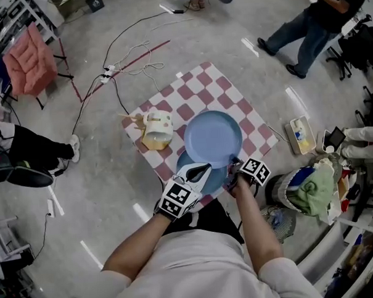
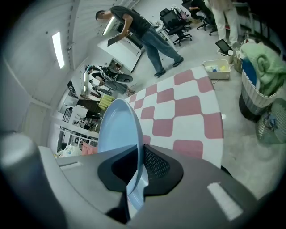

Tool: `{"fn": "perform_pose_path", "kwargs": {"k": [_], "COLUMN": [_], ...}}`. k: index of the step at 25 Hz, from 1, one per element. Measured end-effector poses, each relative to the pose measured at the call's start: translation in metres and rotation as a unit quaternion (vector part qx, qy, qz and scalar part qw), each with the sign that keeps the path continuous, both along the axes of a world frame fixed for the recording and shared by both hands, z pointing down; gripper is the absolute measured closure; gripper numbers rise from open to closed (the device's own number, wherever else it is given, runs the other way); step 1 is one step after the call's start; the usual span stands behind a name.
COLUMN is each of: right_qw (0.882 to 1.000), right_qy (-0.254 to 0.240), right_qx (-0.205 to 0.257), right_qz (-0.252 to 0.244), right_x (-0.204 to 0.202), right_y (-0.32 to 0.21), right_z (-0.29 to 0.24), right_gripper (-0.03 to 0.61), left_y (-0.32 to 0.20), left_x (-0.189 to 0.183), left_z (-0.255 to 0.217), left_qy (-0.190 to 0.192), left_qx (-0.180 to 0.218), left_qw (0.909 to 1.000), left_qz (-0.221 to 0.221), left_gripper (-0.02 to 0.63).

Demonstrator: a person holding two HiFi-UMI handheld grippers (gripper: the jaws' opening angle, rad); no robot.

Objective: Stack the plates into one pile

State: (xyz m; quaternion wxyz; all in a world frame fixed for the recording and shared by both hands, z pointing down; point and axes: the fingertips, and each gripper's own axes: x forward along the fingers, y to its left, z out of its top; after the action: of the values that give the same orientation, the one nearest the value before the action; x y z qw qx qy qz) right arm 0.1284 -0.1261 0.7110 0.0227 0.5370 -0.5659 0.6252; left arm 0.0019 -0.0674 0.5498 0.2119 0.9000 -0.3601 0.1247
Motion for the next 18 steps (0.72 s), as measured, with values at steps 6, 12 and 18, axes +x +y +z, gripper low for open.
{"fn": "perform_pose_path", "kwargs": {"k": [6,12,18], "right_qw": [1.0,1.0,0.999], "right_qy": [0.005,0.009,0.011], "right_qx": [0.0,-0.023,-0.037], "right_qz": [0.002,-0.007,-0.006], "right_x": [-0.005,-0.016,-0.022], "right_y": [0.049,0.105,0.131], "right_z": [0.001,0.015,0.033], "right_gripper": [0.545,0.545,0.543], "left_y": [0.032,0.065,0.085], "left_x": [0.0,-0.002,-0.004], "left_z": [-0.004,-0.005,-0.001], "left_qy": [-0.001,-0.002,-0.009], "left_qx": [0.011,0.013,0.013], "left_qw": [0.9997,0.9993,0.999], "left_qz": [0.024,0.034,0.042], "left_gripper": [0.607,0.607,0.607]}}
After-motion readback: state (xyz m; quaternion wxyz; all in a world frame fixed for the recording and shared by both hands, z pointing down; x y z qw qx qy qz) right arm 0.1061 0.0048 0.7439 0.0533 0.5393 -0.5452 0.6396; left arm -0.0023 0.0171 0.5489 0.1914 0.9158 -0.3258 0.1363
